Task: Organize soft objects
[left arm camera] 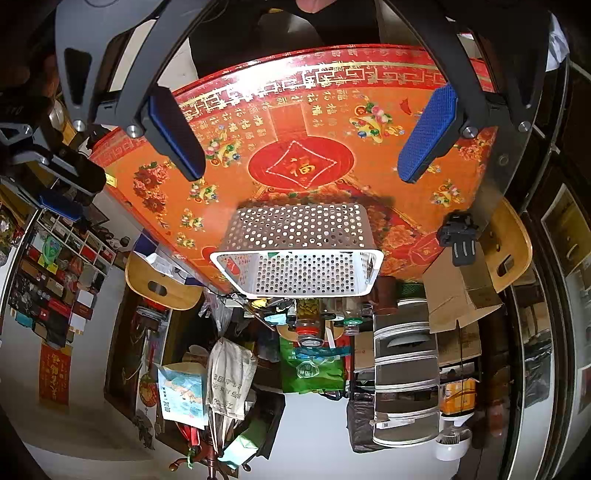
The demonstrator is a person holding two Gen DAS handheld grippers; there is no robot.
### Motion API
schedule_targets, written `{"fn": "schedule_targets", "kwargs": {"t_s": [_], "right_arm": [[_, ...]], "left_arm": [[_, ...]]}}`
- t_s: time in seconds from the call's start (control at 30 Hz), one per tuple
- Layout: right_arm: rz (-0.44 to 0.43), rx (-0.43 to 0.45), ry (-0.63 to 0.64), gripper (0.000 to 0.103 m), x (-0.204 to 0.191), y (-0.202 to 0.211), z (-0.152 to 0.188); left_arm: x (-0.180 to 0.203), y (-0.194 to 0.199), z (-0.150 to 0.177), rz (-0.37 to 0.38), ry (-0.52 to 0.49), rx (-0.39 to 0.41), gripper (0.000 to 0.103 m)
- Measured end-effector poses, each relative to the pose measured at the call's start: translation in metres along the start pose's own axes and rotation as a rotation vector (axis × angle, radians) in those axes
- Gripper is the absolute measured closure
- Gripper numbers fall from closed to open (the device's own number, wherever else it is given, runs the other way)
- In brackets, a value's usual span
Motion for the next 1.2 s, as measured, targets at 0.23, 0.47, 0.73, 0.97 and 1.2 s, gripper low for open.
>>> {"fn": "schedule_targets", "kwargs": {"t_s": [0.23, 0.47, 0.73, 0.97, 1.2], "right_arm": [[-0.004, -0.001, 0.004, 0.0, -0.0023, 0.0002, -0.0007], [-0.003, 0.001, 0.004, 0.0, -0.003, 0.0002, -0.0007], [-0.006, -0.001, 0.005, 0.0, -0.0026, 0.0007, -0.0001], [-0.005, -0.001, 0.005, 0.0, -0.0033, 0.0007, 0.0001], [-0.005, -0.001, 0.005, 0.0, -0.004, 0.0007, 0.0006]], "left_arm": [[0.0005, -0.0008, 0.0012, 0.0, 0.001, -0.001, 0.0], [0.0001, 0.0001, 0.0005, 0.001, 0.0, 0.0, 0.0], [0.0016, -0.0005, 0.0026, 0.005, -0.003, -0.008, 0.0], [0.0022, -0.001, 0.0025, 0.005, -0.003, -0.009, 0.0], [0.0022, -0.001, 0.0024, 0.006, -0.003, -0.009, 0.0]]}}
Point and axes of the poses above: each gripper's, at about its wrist camera, not at the fingertips, and y roughly against the way its jaws point, x to its right, z to its underside, the point moved 3 cm from there along -y, roughly the way its jaws point, and after that the axes turned 9 degrees about x, right-handed, at the moved point
